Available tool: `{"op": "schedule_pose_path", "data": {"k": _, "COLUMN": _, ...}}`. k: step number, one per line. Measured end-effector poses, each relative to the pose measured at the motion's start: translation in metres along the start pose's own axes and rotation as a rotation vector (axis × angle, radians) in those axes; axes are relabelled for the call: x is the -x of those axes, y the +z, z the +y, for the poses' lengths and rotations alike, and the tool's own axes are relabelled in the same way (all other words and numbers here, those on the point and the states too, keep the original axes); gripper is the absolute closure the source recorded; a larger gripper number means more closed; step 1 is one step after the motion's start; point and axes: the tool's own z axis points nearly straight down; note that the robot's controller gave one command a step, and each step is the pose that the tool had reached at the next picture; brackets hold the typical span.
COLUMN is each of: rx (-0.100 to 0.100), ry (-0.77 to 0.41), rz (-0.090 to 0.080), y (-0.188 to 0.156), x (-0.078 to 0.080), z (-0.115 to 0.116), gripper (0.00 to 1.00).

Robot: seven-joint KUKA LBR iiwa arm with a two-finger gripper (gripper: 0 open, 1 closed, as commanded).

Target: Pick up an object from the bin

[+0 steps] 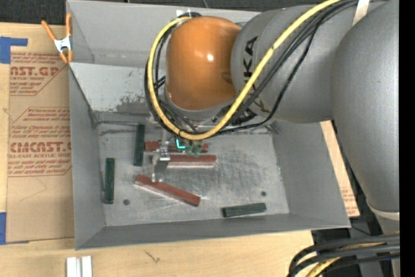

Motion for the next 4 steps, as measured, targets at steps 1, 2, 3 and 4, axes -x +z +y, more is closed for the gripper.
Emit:
{"op": "schedule_pose_path", "data": {"k": 1, "rx": 0.001, "ry": 0.002, "rz": -0.008, "y": -0.004, "x": 0.002, "z": -0.001, "gripper": 0.00}}
{"op": "schedule_pose_path", "data": {"k": 2, "rx": 0.001, "ry": -0.082, "rz": -0.011, "y": 0.080, "x": -0.027, "z": -0.020, "gripper": 0.00}}
{"op": "schedule_pose_path", "data": {"k": 3, "rx": 0.000, "ry": -0.005, "rz": -0.003, "y": 0.086, "x": -0.035, "z": -0.026, "gripper": 0.00}}
{"op": "schedule_pose_path", "data": {"k": 4, "rx": 0.000, "ry": 0.058, "rz": -0.006, "y": 0.086, "x": -0.034, "z": -0.060, "gripper": 0.00}}
